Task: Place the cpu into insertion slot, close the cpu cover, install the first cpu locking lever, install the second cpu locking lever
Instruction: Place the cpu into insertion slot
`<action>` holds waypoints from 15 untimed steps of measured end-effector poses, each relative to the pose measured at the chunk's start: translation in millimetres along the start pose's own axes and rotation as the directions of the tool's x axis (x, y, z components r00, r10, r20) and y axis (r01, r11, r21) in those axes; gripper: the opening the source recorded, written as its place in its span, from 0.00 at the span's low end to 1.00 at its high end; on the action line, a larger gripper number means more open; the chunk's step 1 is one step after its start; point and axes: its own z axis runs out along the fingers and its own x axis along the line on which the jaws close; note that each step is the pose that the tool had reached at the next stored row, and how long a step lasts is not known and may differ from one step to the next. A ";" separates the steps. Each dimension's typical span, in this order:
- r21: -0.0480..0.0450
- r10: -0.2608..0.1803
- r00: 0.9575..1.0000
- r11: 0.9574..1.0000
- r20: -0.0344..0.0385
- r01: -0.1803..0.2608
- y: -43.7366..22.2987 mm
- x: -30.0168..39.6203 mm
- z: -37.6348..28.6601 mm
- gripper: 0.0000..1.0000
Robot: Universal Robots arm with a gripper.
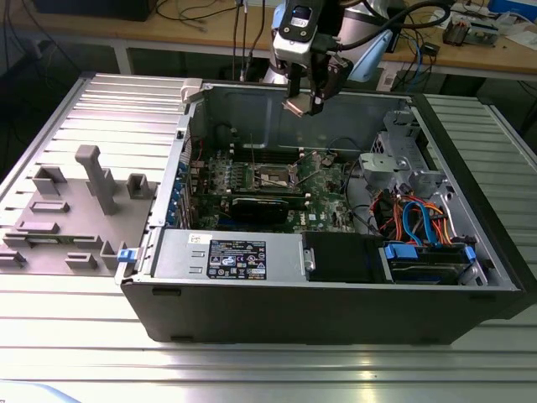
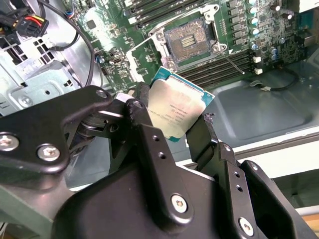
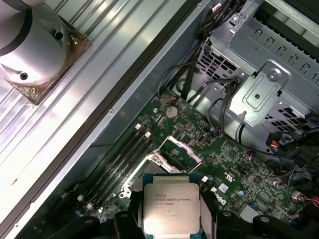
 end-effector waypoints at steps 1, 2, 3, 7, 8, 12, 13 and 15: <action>0.000 0.000 1.000 1.000 0.000 0.000 -0.5 0.4 0.0 0.54; 0.000 0.000 1.000 1.000 0.000 0.000 -0.7 0.5 0.0 0.54; 0.000 0.000 1.000 1.000 0.000 0.000 -0.7 0.5 -0.1 0.54; 0.000 0.000 1.000 1.000 0.000 0.000 -1.0 0.7 -0.1 0.54; 0.000 0.000 1.000 1.000 0.000 0.000 -1.0 0.7 -0.1 0.54; 0.000 0.000 1.000 1.000 0.000 0.000 -1.1 0.8 -0.1 0.54; 0.000 0.000 1.000 1.000 0.000 0.000 -1.1 0.8 -0.1 0.54; 0.000 0.000 1.000 1.000 0.000 0.000 -1.1 0.8 -0.1 0.54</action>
